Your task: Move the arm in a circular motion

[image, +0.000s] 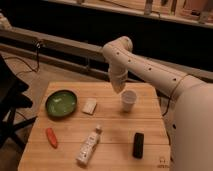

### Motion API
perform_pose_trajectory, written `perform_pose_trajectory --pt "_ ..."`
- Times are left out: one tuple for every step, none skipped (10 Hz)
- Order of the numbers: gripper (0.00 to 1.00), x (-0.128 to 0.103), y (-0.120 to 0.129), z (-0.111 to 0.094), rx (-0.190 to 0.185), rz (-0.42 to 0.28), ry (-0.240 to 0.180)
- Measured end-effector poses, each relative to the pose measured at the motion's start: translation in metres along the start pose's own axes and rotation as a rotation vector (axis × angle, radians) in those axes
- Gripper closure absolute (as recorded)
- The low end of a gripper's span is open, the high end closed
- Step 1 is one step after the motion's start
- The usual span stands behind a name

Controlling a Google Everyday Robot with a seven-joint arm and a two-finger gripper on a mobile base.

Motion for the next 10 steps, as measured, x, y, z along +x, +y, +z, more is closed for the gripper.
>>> perform_pose_trajectory --pt "1.00 0.009 0.008 0.001 0.000 -0.002 -0.004" --pt "1.00 0.017 0.017 0.002 -0.002 0.009 -0.007" --pt "1.00 0.019 0.019 0.001 -0.002 0.013 -0.009" --pt "1.00 0.015 0.020 0.002 -0.002 0.016 -0.013" --pt "1.00 0.011 0.025 0.002 0.000 0.020 -0.018" --pt "1.00 0.008 0.036 0.003 -0.009 0.014 -0.015" --pt "1.00 0.000 0.040 0.003 -0.014 0.000 -0.016" --pt "1.00 -0.008 0.037 0.004 -0.018 -0.014 -0.016" --pt "1.00 -0.014 0.032 0.004 -0.016 -0.019 -0.019" --pt "1.00 -0.015 0.034 0.004 -0.019 -0.018 -0.021"
